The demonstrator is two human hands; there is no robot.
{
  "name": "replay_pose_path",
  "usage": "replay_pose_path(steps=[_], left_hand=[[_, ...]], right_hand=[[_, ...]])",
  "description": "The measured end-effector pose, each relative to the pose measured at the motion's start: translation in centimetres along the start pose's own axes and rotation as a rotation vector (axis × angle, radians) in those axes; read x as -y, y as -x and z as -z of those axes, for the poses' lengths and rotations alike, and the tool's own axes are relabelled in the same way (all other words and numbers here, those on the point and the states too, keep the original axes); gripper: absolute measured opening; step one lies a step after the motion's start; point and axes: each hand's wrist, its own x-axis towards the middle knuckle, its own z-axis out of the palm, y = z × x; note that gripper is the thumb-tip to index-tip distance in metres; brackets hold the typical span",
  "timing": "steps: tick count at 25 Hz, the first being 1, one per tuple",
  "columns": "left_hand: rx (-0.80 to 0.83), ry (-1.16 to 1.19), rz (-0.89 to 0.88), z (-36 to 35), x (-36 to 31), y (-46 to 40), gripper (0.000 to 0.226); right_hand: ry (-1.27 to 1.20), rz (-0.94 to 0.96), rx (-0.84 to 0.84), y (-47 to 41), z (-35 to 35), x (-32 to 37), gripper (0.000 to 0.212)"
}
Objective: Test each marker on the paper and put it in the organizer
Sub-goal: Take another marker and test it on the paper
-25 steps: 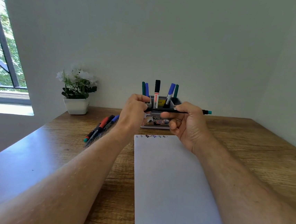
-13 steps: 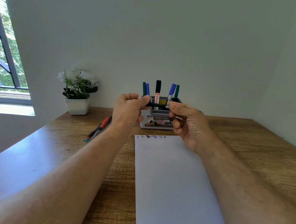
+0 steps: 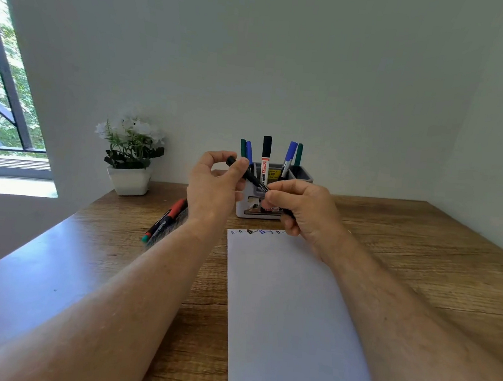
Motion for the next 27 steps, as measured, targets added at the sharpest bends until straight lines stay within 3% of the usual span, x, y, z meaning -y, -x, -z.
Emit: replay_pose_path(steps=[11,15,19,22,25,27], left_hand=[[0.085,0.141,0.024,-1.1,-0.2,0.6,0.026],[0.097,0.164,-0.014,-1.4,-0.3,0.9,0.03],[0.106,0.018,-0.01,-1.8,0.3,1.5,0.05],[0.121,0.069,0.036,-2.0,0.4,1.8,0.056],[0.125,0.033,-0.075,-2.0,-0.2,1.9,0.052],[0.121,-0.024,-0.195,-2.4,-0.9,1.9,0.052]], right_hand=[[-0.375,-0.189,0.051,-0.1,-0.3,-0.2,0.019],[-0.449,-0.196,0.068,0.0,-0.6,-0.1,0.014],[-0.435,-0.221,0.032,-0.2,-0.8,-0.2,0.018],[-0.396,-0.268,0.0,-0.2,-0.8,-0.2,0.023],[-0.311,-0.272,-0.168,-0.3,-0.7,-0.1,0.023],[-0.078,-0.228,-0.326,-0.5,-0.4,-0.4,0.023]])
